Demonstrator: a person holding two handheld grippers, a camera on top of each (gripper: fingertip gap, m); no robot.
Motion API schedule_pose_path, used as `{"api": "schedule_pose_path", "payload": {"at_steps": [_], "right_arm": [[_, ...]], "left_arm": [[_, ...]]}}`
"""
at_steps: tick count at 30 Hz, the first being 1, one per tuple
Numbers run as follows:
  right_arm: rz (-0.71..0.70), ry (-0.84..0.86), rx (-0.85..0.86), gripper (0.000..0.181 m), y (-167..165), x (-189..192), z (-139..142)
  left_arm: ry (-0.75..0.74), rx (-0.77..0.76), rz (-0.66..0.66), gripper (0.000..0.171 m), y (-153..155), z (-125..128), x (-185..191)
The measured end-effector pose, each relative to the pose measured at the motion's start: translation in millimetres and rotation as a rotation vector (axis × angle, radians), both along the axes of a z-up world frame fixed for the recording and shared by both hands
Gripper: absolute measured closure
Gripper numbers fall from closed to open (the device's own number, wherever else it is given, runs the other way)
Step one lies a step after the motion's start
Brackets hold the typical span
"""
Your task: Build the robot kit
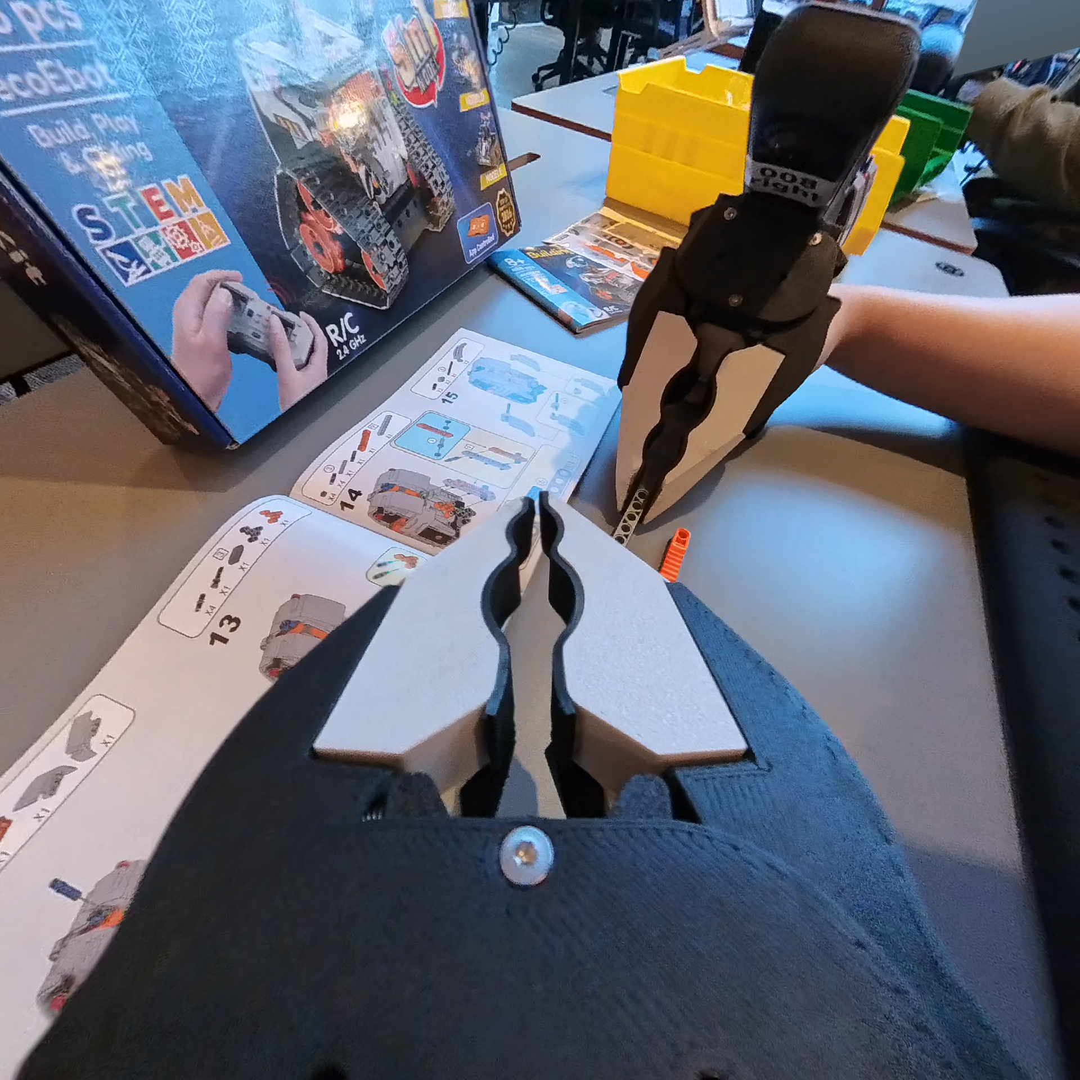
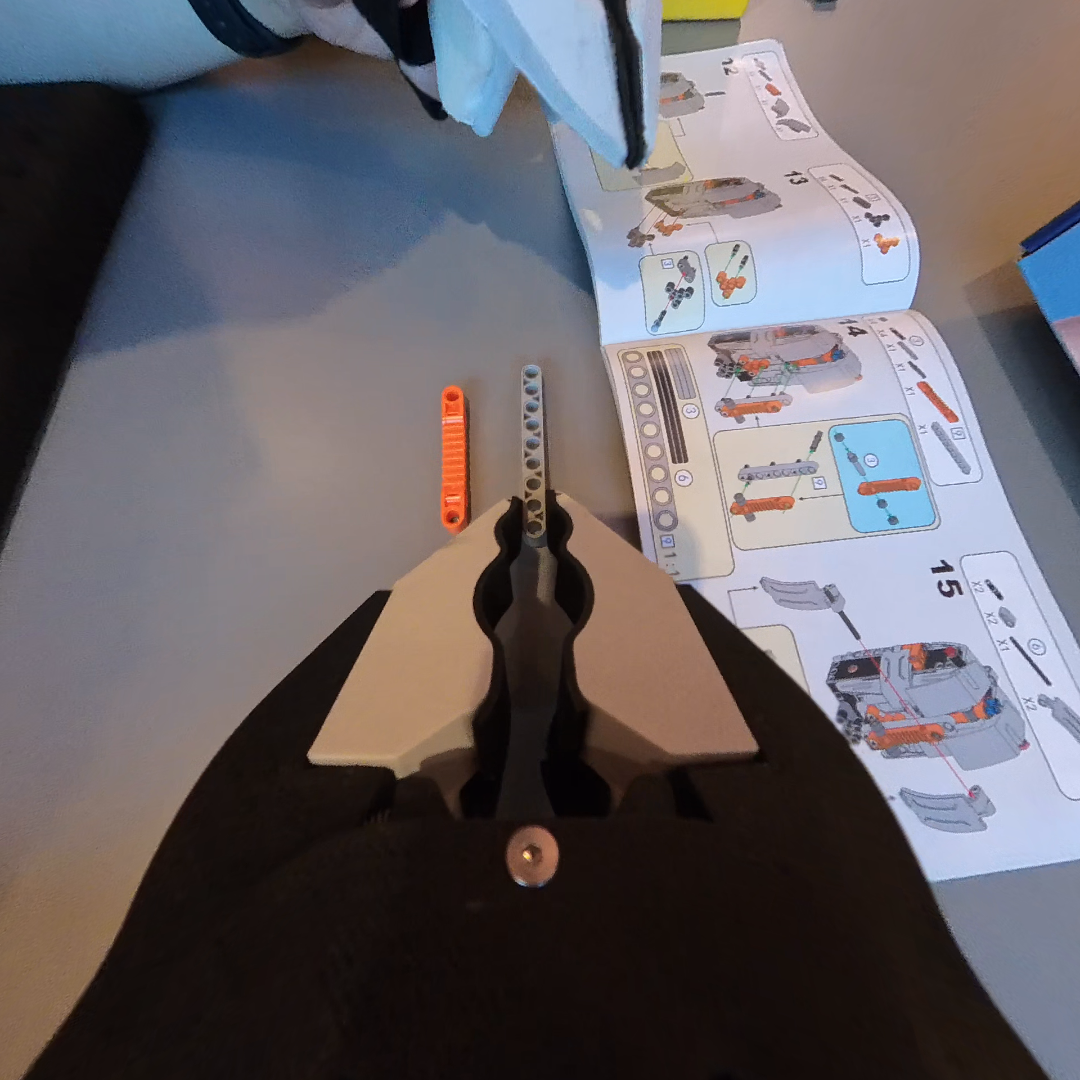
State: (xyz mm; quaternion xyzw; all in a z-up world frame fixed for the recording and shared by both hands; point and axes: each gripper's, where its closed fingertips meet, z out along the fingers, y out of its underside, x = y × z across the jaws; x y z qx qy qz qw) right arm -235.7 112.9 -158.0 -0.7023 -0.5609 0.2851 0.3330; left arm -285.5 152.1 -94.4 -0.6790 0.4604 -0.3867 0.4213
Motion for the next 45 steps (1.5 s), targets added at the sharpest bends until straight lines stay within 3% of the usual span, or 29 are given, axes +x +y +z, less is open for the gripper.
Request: {"api": "schedule_pose_path", "payload": {"at_steps": [10, 29, 36, 38, 40, 42, 45], "right_arm": [[0.018, -0.026, -0.013, 0.175, -3.3, -0.3, -4.5], [0.015, 0.003, 0.027, 0.166, -2.7, 0.4, 1.3], [-0.102, 0.174, 0.288, 0.164, 11.4, 7.1, 45.6], [-0.16, 0.19, 0.357, 0.163, 15.6, 10.5, 58.7], [-0.203, 0.221, 0.391, 0.164, 15.5, 10.9, 69.8], [-0.244, 0.229, 0.377, 0.164, 13.1, 9.7, 76.4], [-0.31, 0.211, 0.358, 0.163, 2.7, 8.0, 83.5]], "left_arm": [[-0.079, -0.016, -0.01, 0.171, 2.0, 4.5, -1.0], [-0.088, -0.019, -0.041, 0.169, -3.5, 5.3, 3.1], [-0.173, -0.027, -0.018, 0.159, -11.5, 32.5, 12.1], [-0.207, -0.037, -0.02, 0.156, -18.3, 46.6, 15.7], [-0.261, -0.041, 0.012, 0.163, -23.5, 68.2, 14.1], [-0.321, -0.049, 0.083, 0.167, -29.0, 95.3, 1.3], [-0.309, -0.117, 0.142, 0.152, -43.7, 116.7, -38.4]]}}
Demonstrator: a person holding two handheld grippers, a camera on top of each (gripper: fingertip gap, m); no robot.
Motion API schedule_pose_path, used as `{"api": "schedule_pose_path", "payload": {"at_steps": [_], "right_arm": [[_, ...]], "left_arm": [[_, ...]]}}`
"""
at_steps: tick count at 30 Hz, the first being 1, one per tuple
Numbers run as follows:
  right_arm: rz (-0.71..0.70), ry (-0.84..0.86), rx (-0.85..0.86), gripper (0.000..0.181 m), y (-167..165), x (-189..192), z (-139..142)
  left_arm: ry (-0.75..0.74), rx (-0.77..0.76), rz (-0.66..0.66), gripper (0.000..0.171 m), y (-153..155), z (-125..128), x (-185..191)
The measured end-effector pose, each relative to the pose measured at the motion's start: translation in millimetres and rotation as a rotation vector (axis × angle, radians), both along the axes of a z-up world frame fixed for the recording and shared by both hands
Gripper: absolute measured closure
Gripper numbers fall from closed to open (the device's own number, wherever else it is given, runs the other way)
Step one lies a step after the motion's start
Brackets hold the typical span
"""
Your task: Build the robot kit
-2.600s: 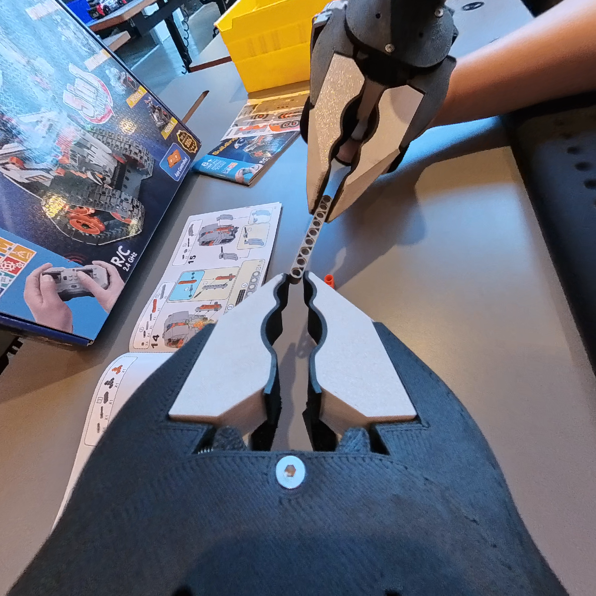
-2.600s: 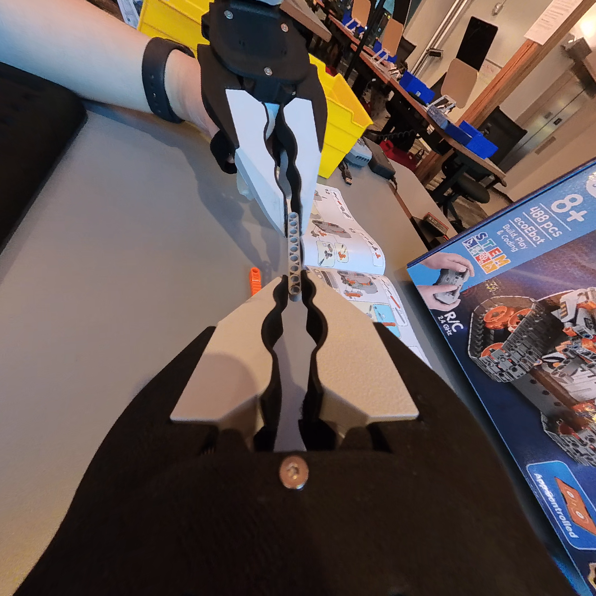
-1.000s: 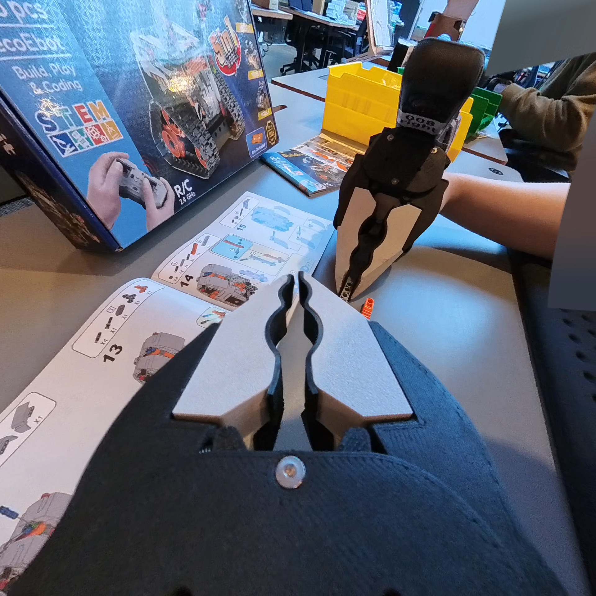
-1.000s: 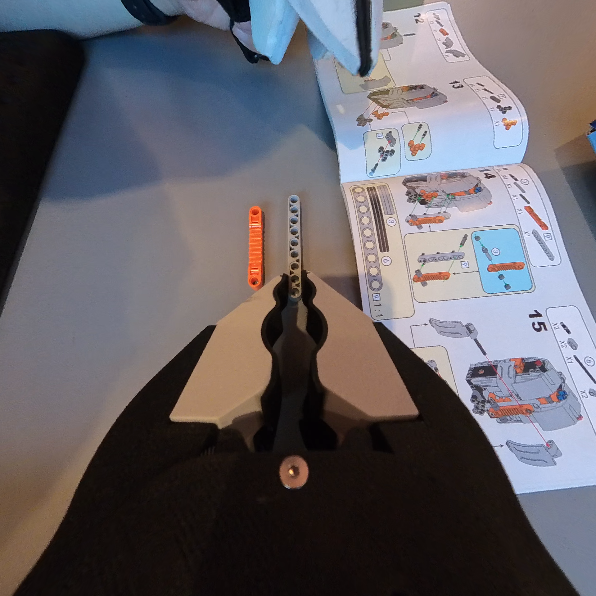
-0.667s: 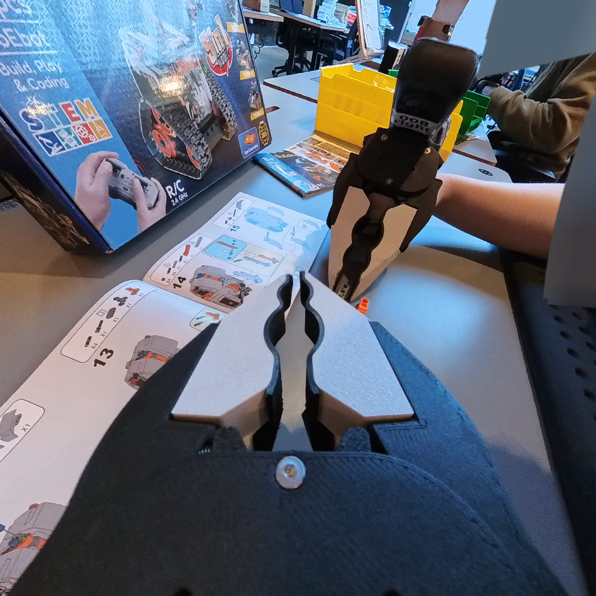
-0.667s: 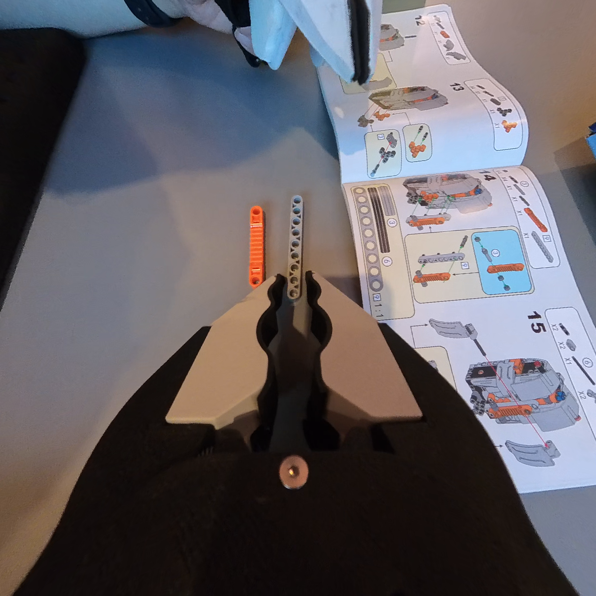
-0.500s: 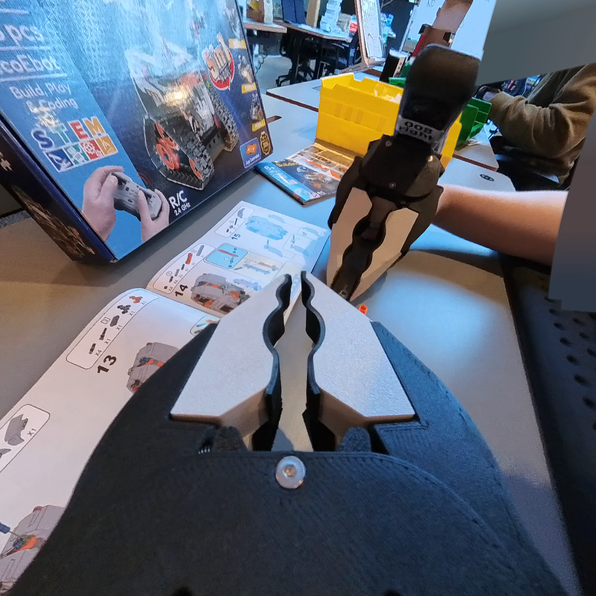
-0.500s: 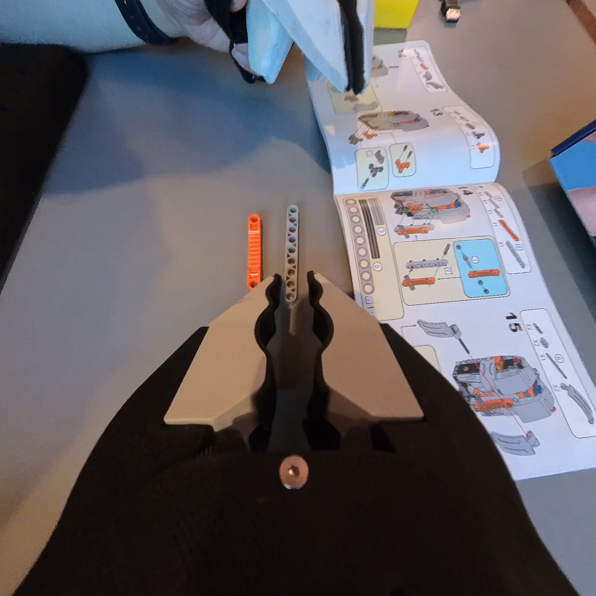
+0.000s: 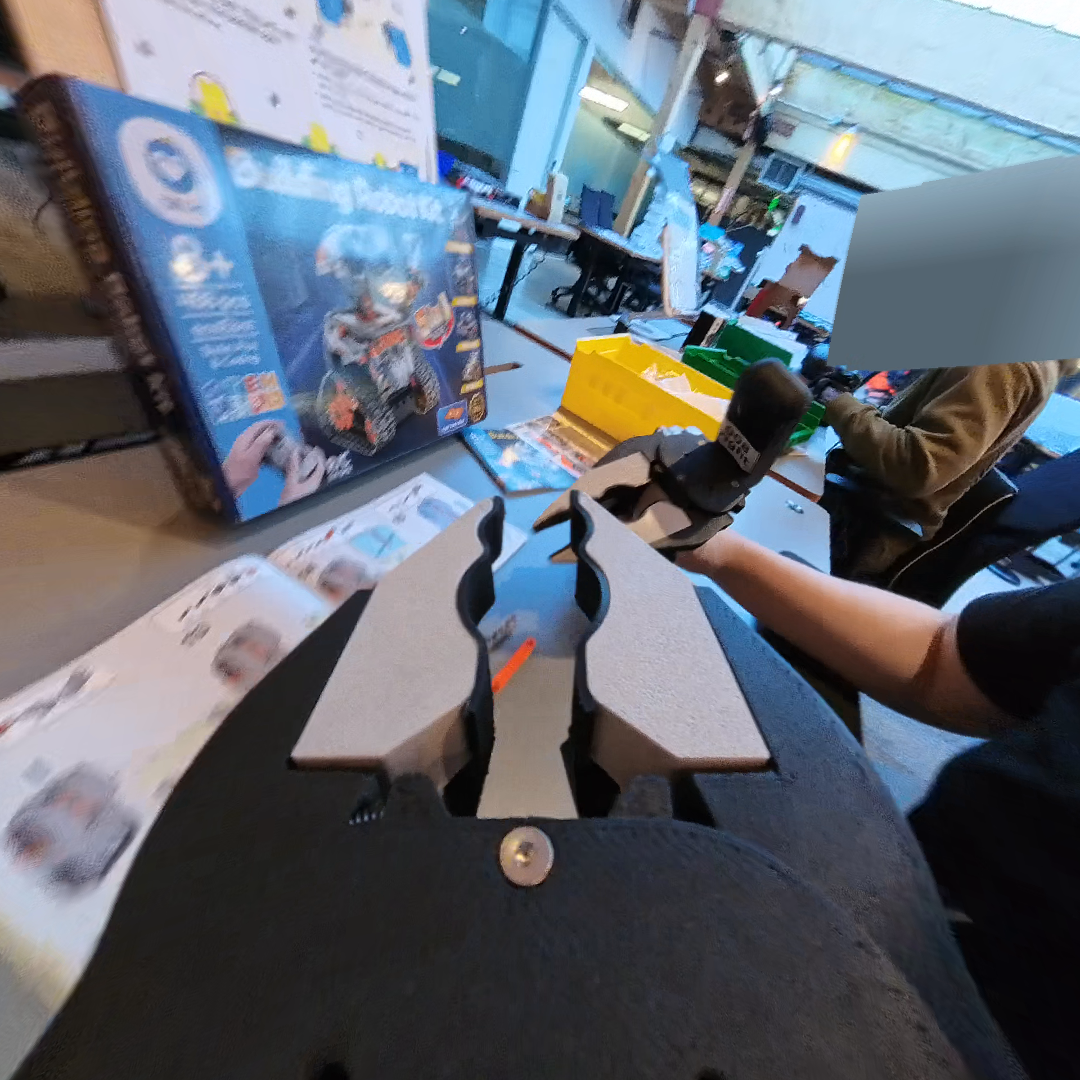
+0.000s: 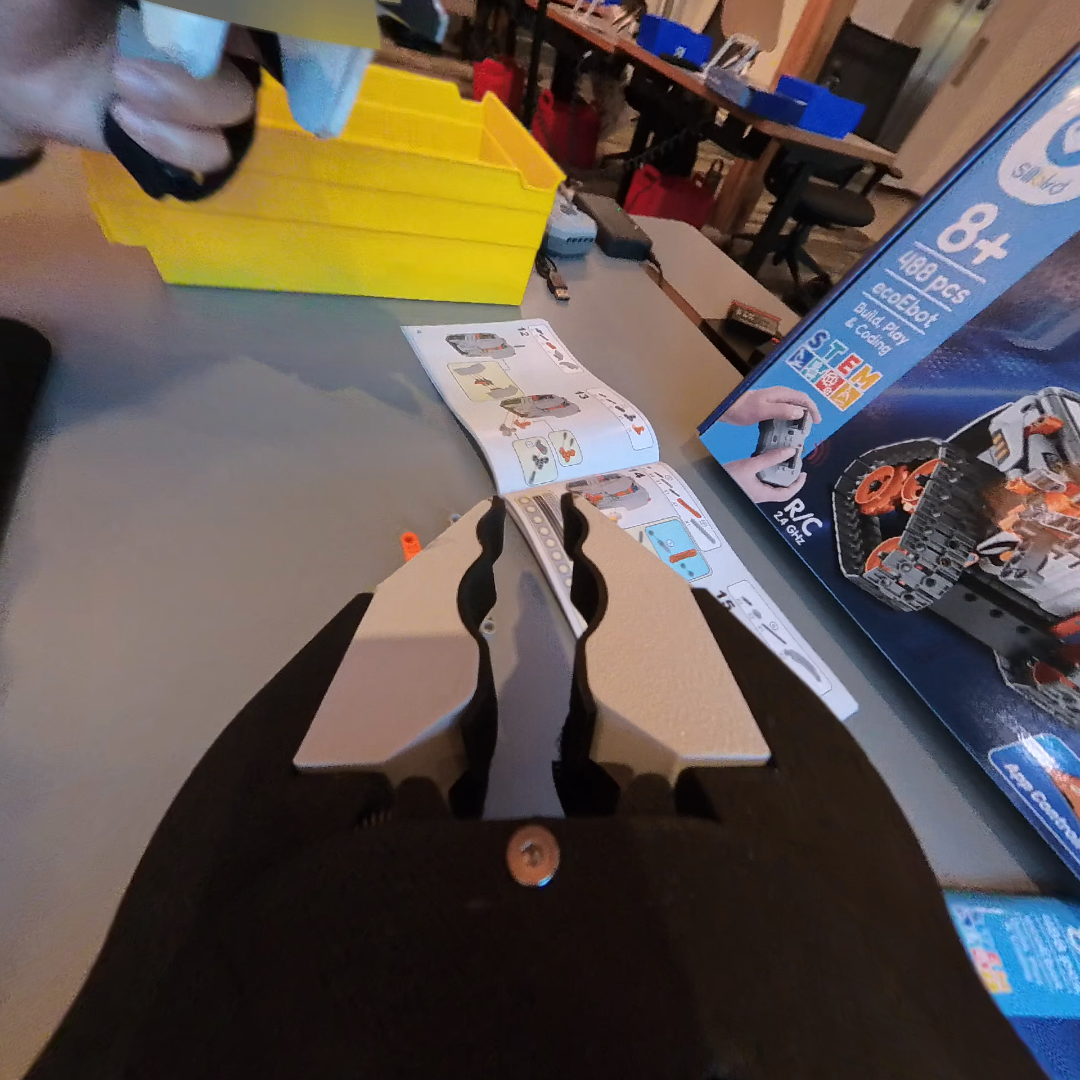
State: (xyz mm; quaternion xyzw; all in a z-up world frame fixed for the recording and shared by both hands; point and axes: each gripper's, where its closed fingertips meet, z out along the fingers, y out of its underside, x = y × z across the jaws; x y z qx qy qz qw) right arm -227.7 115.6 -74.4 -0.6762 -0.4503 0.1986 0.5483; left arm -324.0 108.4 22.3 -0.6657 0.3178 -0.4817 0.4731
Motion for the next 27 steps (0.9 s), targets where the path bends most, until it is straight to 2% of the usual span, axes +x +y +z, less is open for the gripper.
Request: {"api": "schedule_pose_path", "payload": {"at_steps": [3, 6, 8, 10, 12, 15, 17, 20, 22, 23, 27], "right_arm": [[-0.013, 0.066, 0.01, 0.164, -22.8, -6.0, 7.4], [-0.05, 0.075, 0.033, 0.164, -34.3, -5.9, 8.0], [-0.083, 0.081, 0.062, 0.164, -34.1, -4.1, 11.0], [-0.112, 0.079, 0.092, 0.165, -29.9, -2.2, 15.4], [-0.135, 0.077, 0.101, 0.165, -24.4, -0.9, 17.1], [-0.165, 0.081, 0.063, 0.165, -19.1, -0.6, 10.8], [-0.187, 0.095, 0.038, 0.166, -18.8, -2.1, 7.1], [-0.191, 0.142, 0.025, 0.168, -23.3, -9.8, 7.6], [-0.177, 0.132, 0.035, 0.169, -26.1, -15.1, 6.1], [-0.173, 0.106, 0.048, 0.17, -26.1, -16.2, 4.0], [-0.168, 0.026, 0.091, 0.172, -23.0, -17.4, -3.0]], "left_arm": [[0.123, -0.038, 0.126, 0.144, -1.0, 4.7, -78.2], [0.395, 0.003, 0.447, 0.135, 20.6, 2.1, -198.2], [0.606, 0.023, 0.626, 0.134, 31.1, 0.2, -274.1], [0.742, -0.044, 0.661, 0.134, 33.1, -8.3, -315.5], [0.774, -0.129, 0.593, 0.135, 34.8, -19.7, -323.1], [0.76, -0.195, 0.473, 0.144, 45.9, -38.0, -309.1], [0.829, -0.227, 0.414, 0.147, 56.0, -58.7, -303.6], [0.986, -0.229, 0.383, 0.148, 75.8, -86.3, -304.4], [1.057, -0.232, 0.395, 0.138, 92.3, -98.9, -306.5], [1.09, -0.236, 0.387, 0.139, 98.6, -104.7, -306.9], [1.086, -0.309, 0.303, 0.14, 110.3, -120.2, -294.6]]}}
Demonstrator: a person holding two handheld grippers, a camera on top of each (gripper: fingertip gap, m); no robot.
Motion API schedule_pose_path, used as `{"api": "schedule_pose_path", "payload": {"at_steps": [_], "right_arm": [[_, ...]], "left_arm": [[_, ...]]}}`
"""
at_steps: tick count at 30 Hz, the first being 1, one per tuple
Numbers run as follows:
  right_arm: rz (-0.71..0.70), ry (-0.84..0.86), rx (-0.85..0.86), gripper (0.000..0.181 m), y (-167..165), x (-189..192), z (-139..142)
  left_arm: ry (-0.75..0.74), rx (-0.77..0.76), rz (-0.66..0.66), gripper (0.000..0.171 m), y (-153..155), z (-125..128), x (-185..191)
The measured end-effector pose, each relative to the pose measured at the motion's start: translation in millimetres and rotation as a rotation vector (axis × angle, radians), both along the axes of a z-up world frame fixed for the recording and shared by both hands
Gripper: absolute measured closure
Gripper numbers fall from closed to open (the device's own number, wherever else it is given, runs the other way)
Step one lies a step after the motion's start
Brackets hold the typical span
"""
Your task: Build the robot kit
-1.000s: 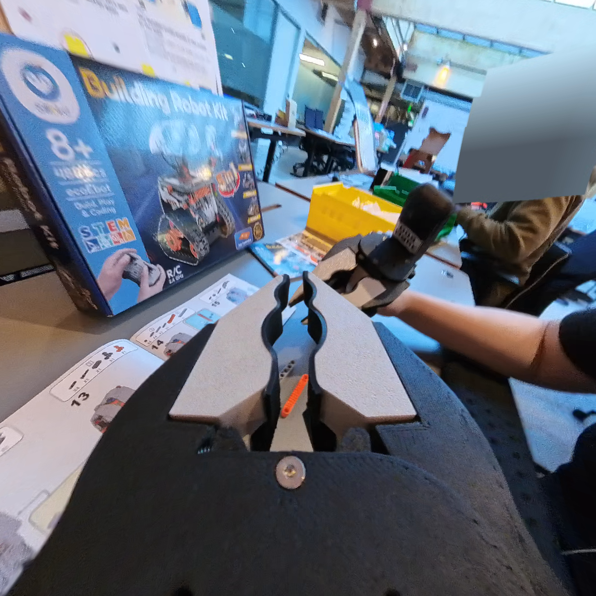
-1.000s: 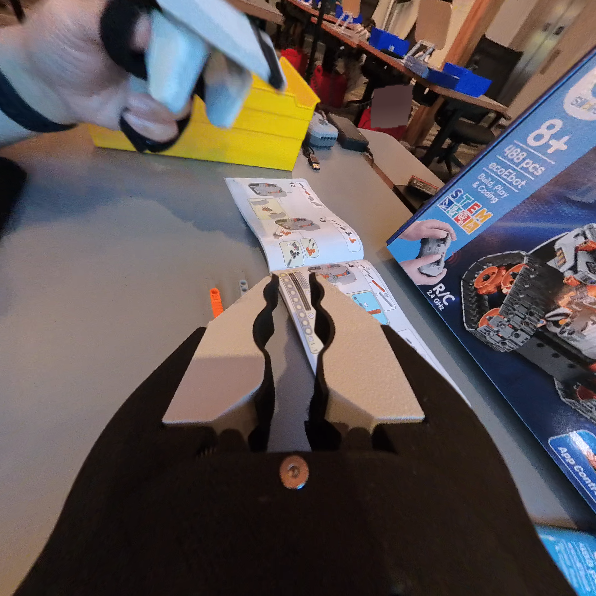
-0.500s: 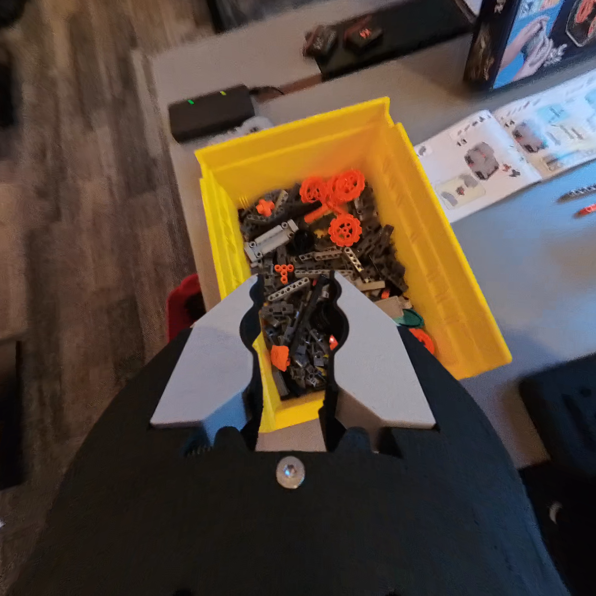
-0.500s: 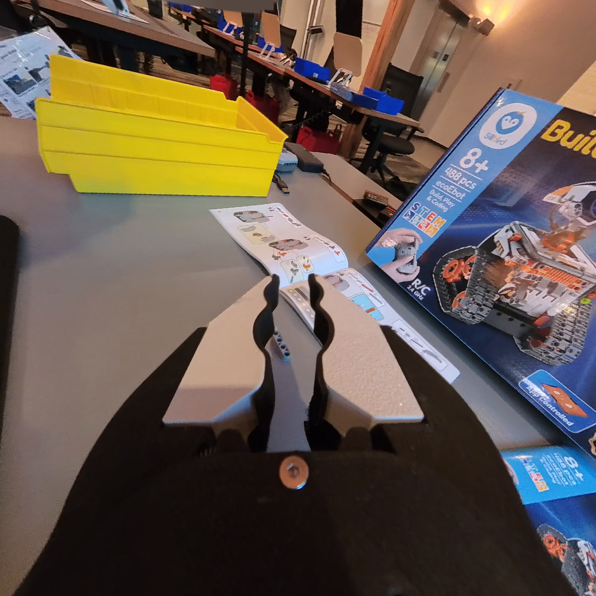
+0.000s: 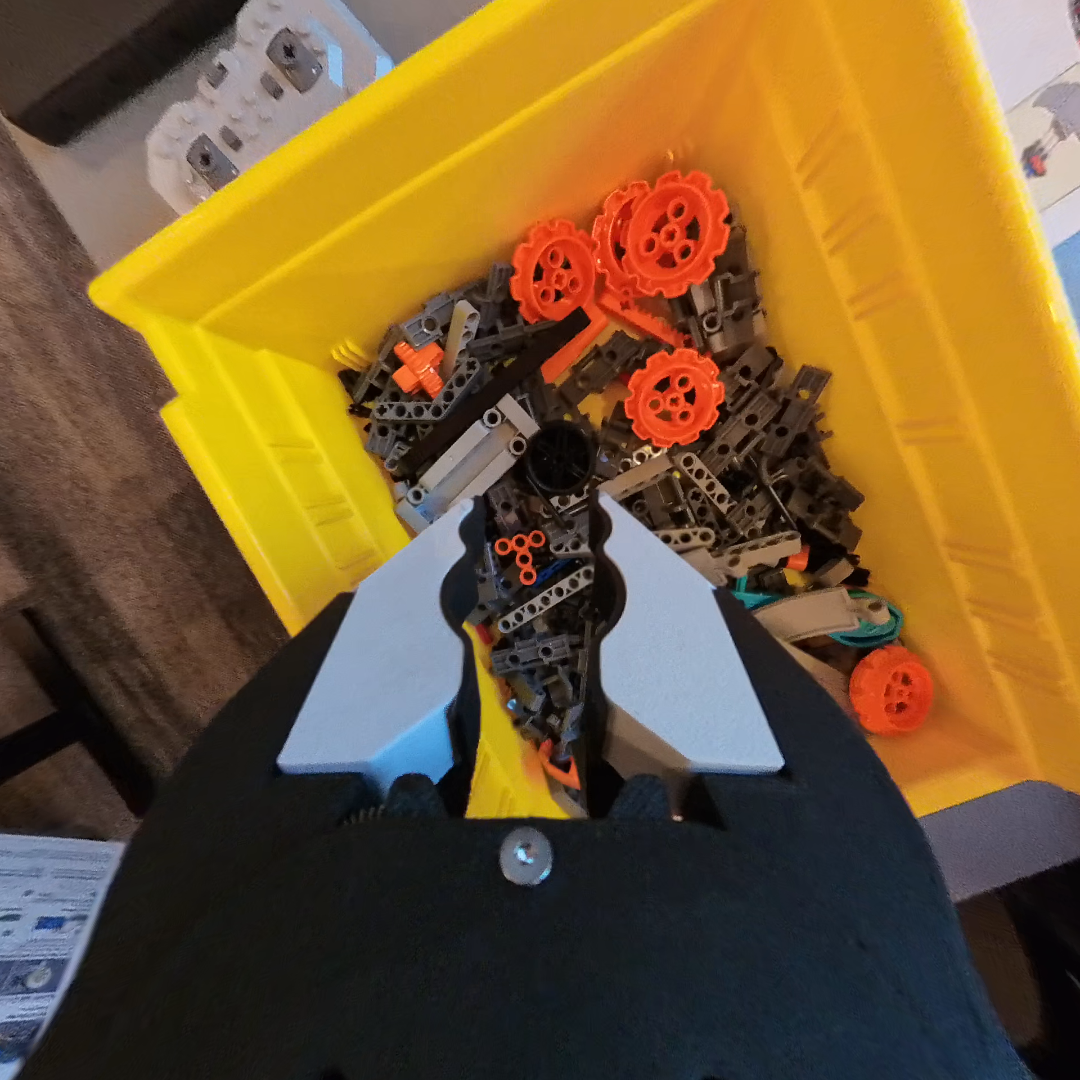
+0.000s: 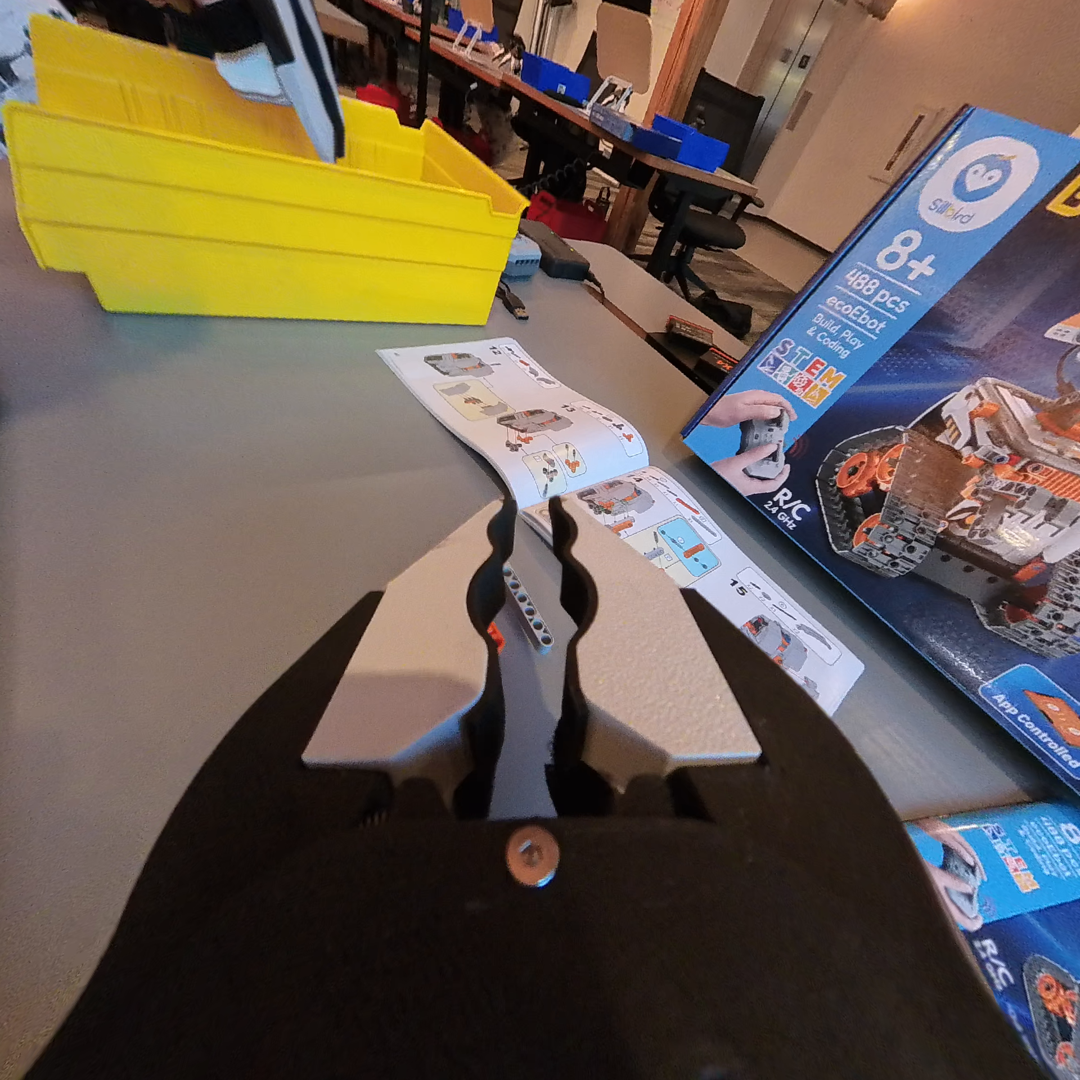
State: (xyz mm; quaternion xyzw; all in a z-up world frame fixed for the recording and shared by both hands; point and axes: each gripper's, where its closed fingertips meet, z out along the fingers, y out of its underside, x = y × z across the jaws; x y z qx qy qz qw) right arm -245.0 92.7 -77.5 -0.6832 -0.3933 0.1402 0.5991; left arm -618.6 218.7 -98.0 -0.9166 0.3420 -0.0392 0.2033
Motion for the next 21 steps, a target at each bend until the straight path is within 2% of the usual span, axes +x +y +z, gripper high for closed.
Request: {"api": "schedule_pose_path", "payload": {"at_steps": [3, 7, 11, 15, 19, 21], "right_arm": [[0.008, -0.038, 0.003, 0.173, 1.5, -1.5, -5.9], [0.008, -0.091, 0.002, 0.176, 4.7, -0.1, -13.8], [0.01, -0.088, -0.009, 0.177, 6.5, 0.7, -16.3], [0.004, -0.09, -0.015, 0.177, 8.5, 3.4, -17.5], [-0.006, -0.089, -0.01, 0.177, 9.5, 6.3, -16.8], [-0.006, -0.091, -0.011, 0.177, 9.6, 7.0, -17.1]], "left_arm": [[-0.033, -0.06, 0.002, 0.139, 5.7, -5.9, 3.4], [-0.146, -0.075, 0.02, 0.139, 11.1, -4.4, 15.5], [-0.056, -0.024, 0.011, 0.137, 27.5, -11.7, 7.7], [-0.15, -0.066, -0.014, 0.137, 33.9, -12.5, 27.1], [-0.079, -0.002, -0.012, 0.136, 54.1, -16.0, 16.7], [-0.088, -0.045, -0.036, 0.133, 52.7, -22.6, 21.9]]}}
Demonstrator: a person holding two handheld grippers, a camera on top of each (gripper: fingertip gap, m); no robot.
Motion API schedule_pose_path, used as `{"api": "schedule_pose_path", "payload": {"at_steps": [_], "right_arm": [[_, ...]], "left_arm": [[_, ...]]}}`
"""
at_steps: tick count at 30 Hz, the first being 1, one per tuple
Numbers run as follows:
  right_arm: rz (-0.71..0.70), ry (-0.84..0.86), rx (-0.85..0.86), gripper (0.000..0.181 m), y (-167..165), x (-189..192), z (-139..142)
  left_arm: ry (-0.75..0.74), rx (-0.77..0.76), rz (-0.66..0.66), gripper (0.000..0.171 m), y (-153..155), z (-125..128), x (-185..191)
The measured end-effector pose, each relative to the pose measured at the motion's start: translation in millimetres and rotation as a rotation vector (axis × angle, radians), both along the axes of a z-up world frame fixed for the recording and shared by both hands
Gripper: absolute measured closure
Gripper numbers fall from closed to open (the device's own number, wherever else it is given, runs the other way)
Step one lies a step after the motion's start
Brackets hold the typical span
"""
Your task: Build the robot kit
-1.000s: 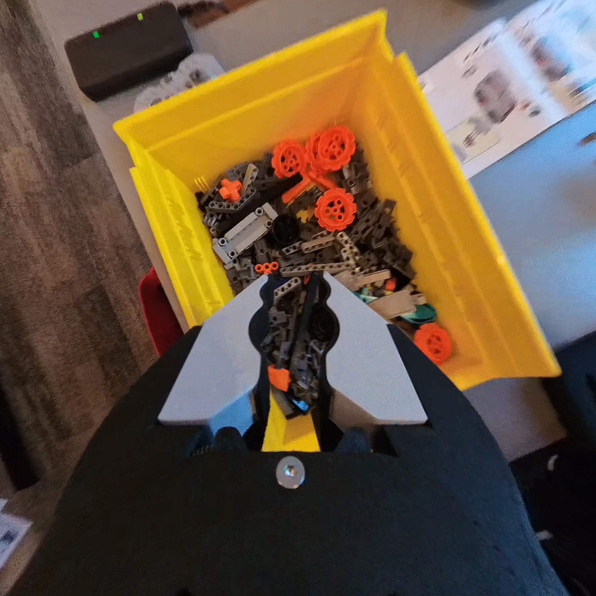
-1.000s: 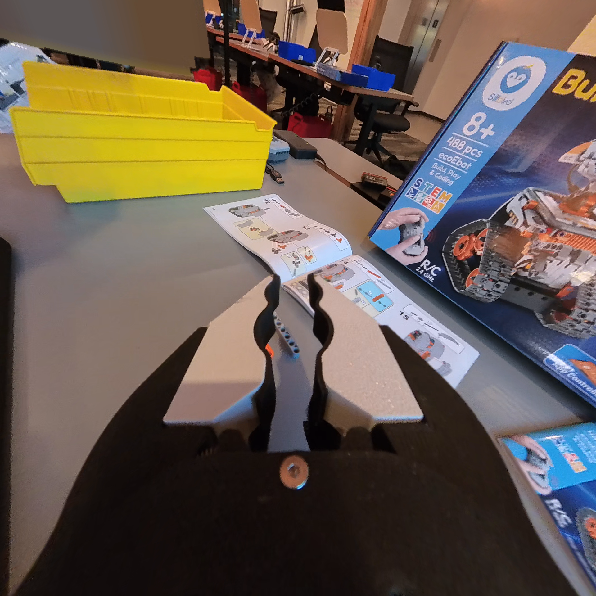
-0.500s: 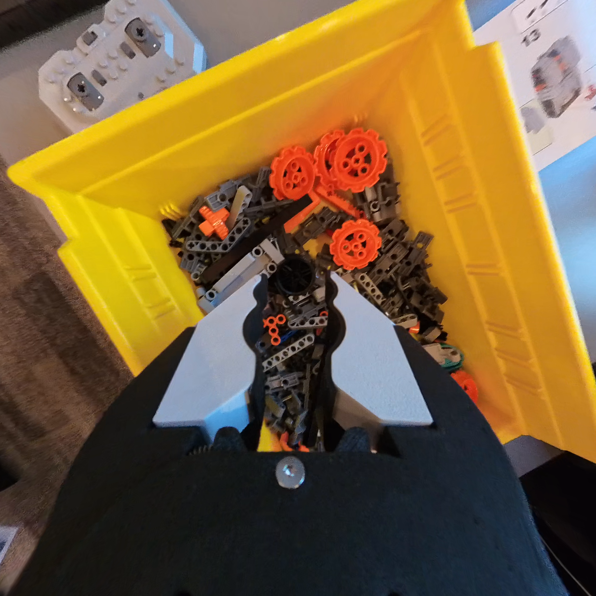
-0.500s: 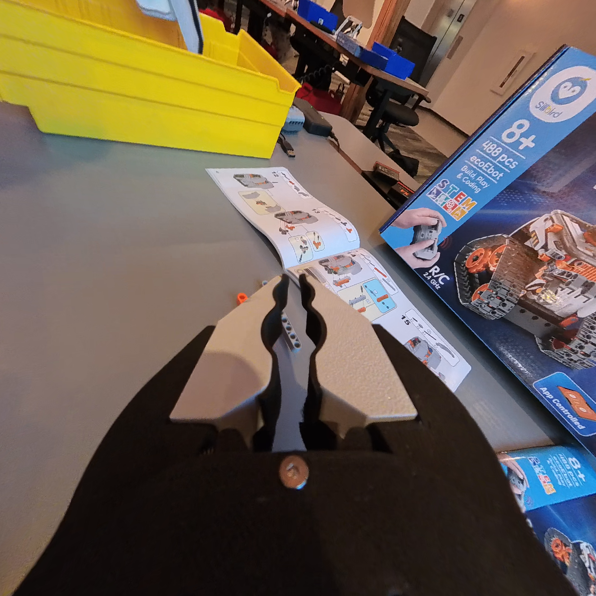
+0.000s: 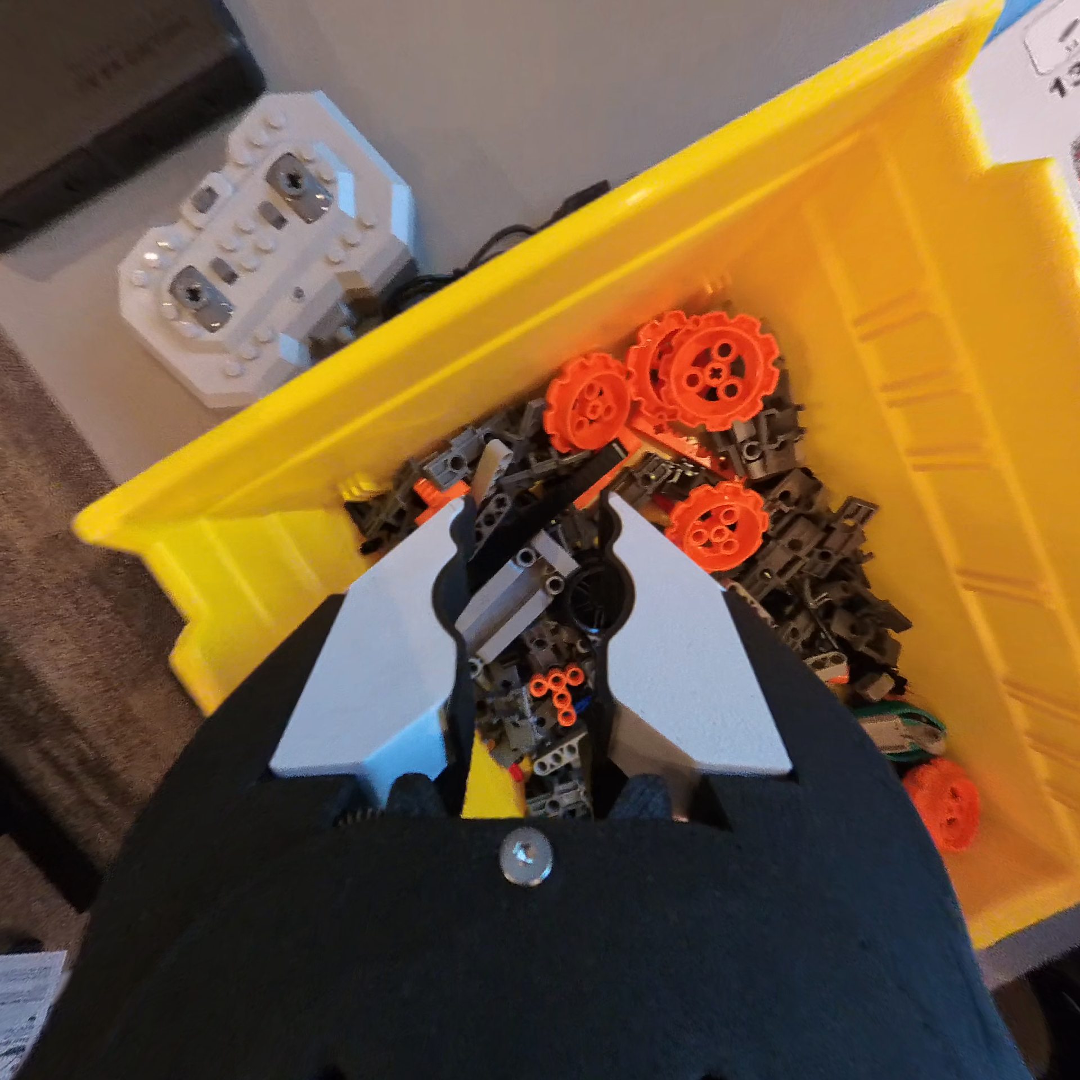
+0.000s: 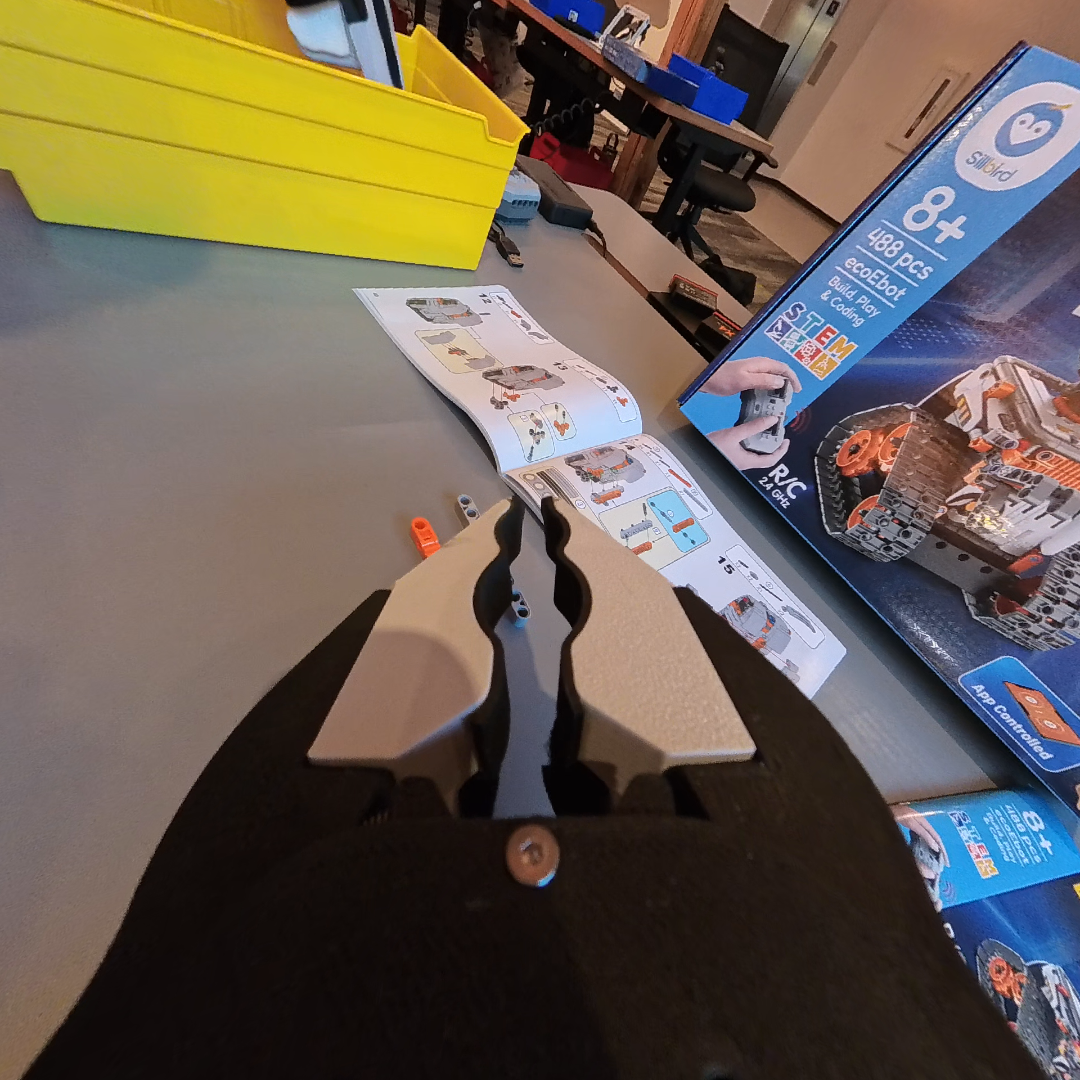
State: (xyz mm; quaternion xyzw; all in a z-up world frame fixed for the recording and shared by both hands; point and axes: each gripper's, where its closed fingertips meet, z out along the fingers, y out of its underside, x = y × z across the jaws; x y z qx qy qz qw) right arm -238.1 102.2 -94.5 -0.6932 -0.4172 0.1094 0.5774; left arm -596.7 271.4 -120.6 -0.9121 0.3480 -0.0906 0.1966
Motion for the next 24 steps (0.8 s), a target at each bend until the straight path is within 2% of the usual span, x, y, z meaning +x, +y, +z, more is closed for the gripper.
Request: {"api": "schedule_pose_path", "payload": {"at_steps": [5, 11, 17, 21, 24], "right_arm": [[0.003, -0.013, 0.008, 0.177, -0.5, 0.2, -0.2], [0.007, -0.028, -0.002, 0.177, 0.1, -0.3, -4.7], [-0.002, -0.03, -0.012, 0.177, 1.8, 1.1, -7.8], [-0.013, -0.036, -0.021, 0.177, 4.0, 3.0, -11.3], [-0.014, -0.049, -0.027, 0.177, 4.5, 2.4, -14.2]], "left_arm": [[-0.061, -0.027, -0.09, 0.13, -11.2, -0.5, 25.7], [-0.169, -0.101, -0.298, 0.127, -60.5, 6.2, 63.7], [-0.045, -0.032, -0.397, 0.124, -76.9, -8.0, 56.1], [-0.136, -0.105, -0.405, 0.133, -98.9, -2.1, 64.0], [-0.115, -0.1, -0.463, 0.136, -109.2, -6.8, 64.7]]}}
